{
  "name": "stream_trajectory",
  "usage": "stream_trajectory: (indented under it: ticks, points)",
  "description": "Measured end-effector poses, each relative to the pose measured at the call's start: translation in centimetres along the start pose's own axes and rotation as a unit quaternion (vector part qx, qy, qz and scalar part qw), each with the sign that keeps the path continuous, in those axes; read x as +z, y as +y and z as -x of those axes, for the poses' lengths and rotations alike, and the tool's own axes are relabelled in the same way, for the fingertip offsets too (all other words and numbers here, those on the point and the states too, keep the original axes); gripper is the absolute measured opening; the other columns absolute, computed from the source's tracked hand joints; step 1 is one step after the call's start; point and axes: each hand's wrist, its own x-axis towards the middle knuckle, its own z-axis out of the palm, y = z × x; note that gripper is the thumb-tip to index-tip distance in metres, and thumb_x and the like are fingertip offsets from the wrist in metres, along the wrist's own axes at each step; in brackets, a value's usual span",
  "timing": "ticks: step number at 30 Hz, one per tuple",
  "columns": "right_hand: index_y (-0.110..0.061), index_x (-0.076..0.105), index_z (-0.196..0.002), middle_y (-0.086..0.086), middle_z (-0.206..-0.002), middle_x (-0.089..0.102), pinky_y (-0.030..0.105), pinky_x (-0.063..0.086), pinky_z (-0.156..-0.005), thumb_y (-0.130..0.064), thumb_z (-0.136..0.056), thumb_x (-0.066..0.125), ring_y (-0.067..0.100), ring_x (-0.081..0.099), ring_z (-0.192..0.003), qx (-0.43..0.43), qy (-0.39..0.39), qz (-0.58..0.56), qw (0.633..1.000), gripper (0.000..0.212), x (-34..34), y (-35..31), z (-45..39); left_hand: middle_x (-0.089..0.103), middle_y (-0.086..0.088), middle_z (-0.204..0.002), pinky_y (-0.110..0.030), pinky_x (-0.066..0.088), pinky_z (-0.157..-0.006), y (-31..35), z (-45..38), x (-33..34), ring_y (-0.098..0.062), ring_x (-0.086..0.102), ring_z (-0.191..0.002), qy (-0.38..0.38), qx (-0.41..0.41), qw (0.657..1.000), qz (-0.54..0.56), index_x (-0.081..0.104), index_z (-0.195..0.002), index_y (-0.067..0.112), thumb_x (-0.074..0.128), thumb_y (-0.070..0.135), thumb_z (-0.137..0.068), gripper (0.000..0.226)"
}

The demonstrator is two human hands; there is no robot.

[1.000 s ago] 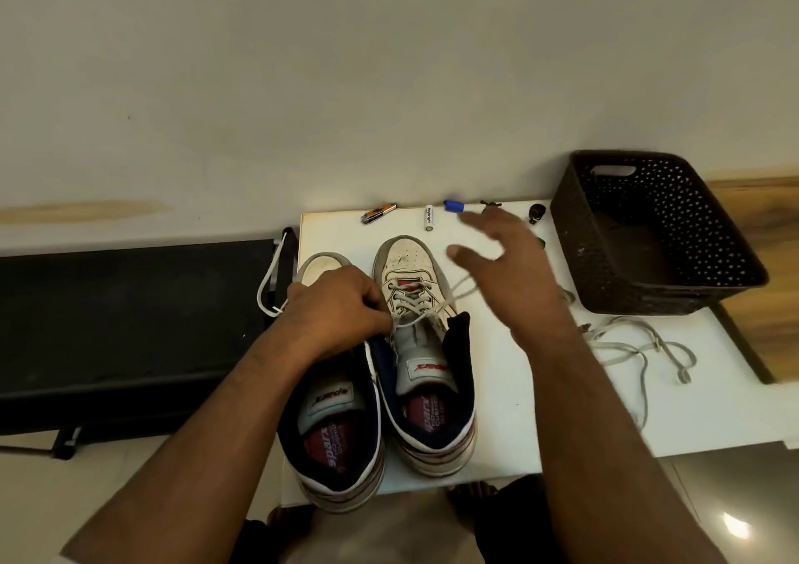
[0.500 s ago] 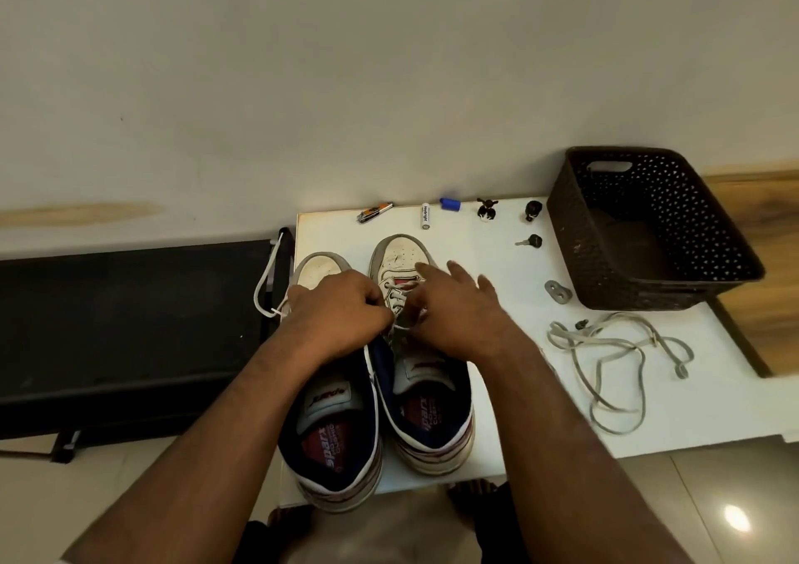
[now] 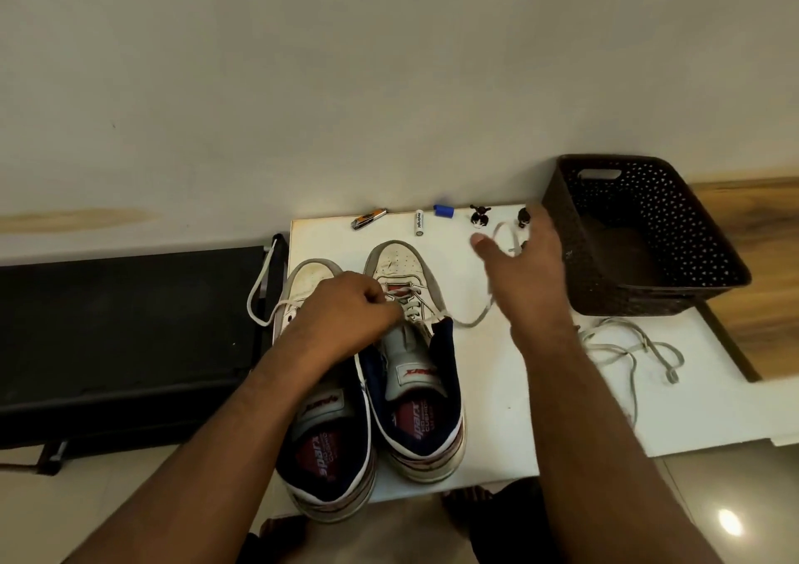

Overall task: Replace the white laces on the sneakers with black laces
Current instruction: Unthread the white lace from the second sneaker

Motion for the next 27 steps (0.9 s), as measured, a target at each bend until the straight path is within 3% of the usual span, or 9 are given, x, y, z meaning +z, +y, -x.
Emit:
stream_trajectory:
  ticks: [3, 5, 7, 9, 12, 17, 22, 24, 27]
  points:
    - [-0.023, 0.049, -0.131, 0.006, -0.136, 0.046, 0.037, 0.039, -0.101, -0.035, -0.084, 0.068, 0.025, 0.043, -0.126, -0.098, -0.085, 0.163, 0.978, 0.052, 1.6, -0.4, 1.8, 0.064, 0.002, -0.069, -0.026, 0.045, -0.061, 0.0, -0.3, 0.4, -0.015, 0.061, -0.07, 0.019, -0.019, 0.999, -0.024, 0.064, -0.068, 0.019, 0.068, 0.027, -0.077, 0.013]
    - [-0.024, 0.052, -0.12, 0.006, -0.121, 0.052, 0.032, 0.043, -0.085, -0.034, -0.082, 0.068, 0.025, 0.053, -0.111, -0.069, -0.22, 0.212, 0.95, 0.042, 2.4, -0.5, 3.0, 0.063, 0.003, -0.073, -0.026, 0.045, -0.061, -0.1, -0.2, 0.7, -0.017, 0.061, -0.073, 0.026, -0.022, 0.998, -0.052, 0.06, -0.068, 0.02, 0.069, 0.027, -0.077, 0.015]
    - [-0.023, 0.046, -0.121, 0.006, -0.12, 0.052, 0.035, 0.047, -0.084, -0.035, -0.078, 0.069, 0.027, 0.054, -0.108, -0.039, -0.312, 0.313, 0.896, 0.05, 3.1, -0.3, 3.9, 0.063, 0.002, -0.078, -0.03, 0.05, -0.066, -0.2, -0.2, 0.9, -0.018, 0.061, -0.076, 0.027, -0.015, 0.996, -0.082, 0.059, -0.072, 0.02, 0.068, 0.026, -0.079, 0.013]
    - [-0.022, 0.046, -0.121, 0.006, -0.118, 0.056, 0.036, 0.047, -0.082, -0.037, -0.078, 0.068, 0.027, 0.057, -0.105, -0.043, -0.308, 0.378, 0.872, 0.051, 3.5, -0.2, 4.4, 0.064, 0.001, -0.081, -0.035, 0.054, -0.071, -0.4, -0.2, 1.1, -0.02, 0.062, -0.077, 0.034, 0.0, 0.993, -0.112, 0.058, -0.074, 0.021, 0.066, 0.023, -0.082, 0.012]
    - [-0.021, 0.056, -0.115, 0.004, -0.114, 0.062, 0.032, 0.044, -0.077, -0.035, -0.084, 0.061, 0.026, 0.06, -0.102, -0.047, -0.267, 0.394, 0.878, 0.034, 3.7, -0.2, 4.4, 0.063, 0.002, -0.083, -0.032, 0.049, -0.066, -0.7, 0.0, 1.2, -0.022, 0.06, -0.078, 0.052, 0.023, 0.988, -0.141, 0.049, -0.07, 0.026, 0.064, 0.018, -0.082, 0.02]
    - [-0.022, 0.056, -0.076, 0.004, -0.092, 0.065, 0.037, 0.055, -0.077, -0.032, -0.083, 0.069, 0.021, 0.062, -0.085, 0.026, -0.305, 0.288, 0.907, 0.017, 1.4, 0.6, 2.5, 0.056, 0.007, -0.079, -0.028, 0.034, -0.057, -1.0, 0.5, 1.2, -0.018, 0.053, -0.075, 0.084, 0.034, 0.986, -0.138, 0.046, -0.08, 0.027, 0.062, 0.011, -0.08, 0.022]
    - [-0.013, 0.056, -0.079, 0.01, -0.085, 0.062, 0.035, 0.06, -0.059, -0.028, -0.084, 0.072, 0.024, 0.065, -0.078, 0.125, -0.343, 0.188, 0.912, 0.023, -2.0, 1.3, 1.4, 0.05, 0.013, -0.069, -0.034, 0.046, -0.069, -0.9, 0.5, -0.1, -0.017, 0.057, -0.076, 0.024, 0.023, 0.994, -0.103, 0.047, -0.09, 0.032, 0.073, 0.024, -0.079, 0.029]
    - [-0.013, 0.055, -0.077, 0.011, -0.084, 0.062, 0.035, 0.06, -0.059, -0.027, -0.084, 0.072, 0.025, 0.065, -0.076, 0.125, -0.356, 0.197, 0.905, 0.023, -2.0, 1.3, 1.3, 0.057, 0.013, -0.084, -0.039, 0.044, -0.082, -0.4, 1.0, -0.1, -0.019, 0.061, -0.092, -0.001, 0.036, 0.988, -0.15, 0.047, -0.111, 0.04, 0.067, 0.025, -0.085, 0.036]
    - [-0.015, 0.053, -0.073, 0.008, -0.081, 0.06, 0.028, 0.057, -0.053, -0.016, -0.086, 0.068, 0.021, 0.062, -0.073, 0.096, -0.377, 0.22, 0.894, 0.02, -1.0, 0.8, 1.5, 0.056, 0.005, -0.129, -0.05, 0.028, -0.101, 0.1, 1.5, 1.0, -0.023, 0.055, -0.117, -0.039, 0.063, 0.96, -0.269, 0.032, -0.137, 0.052, 0.053, 0.026, -0.094, 0.055]
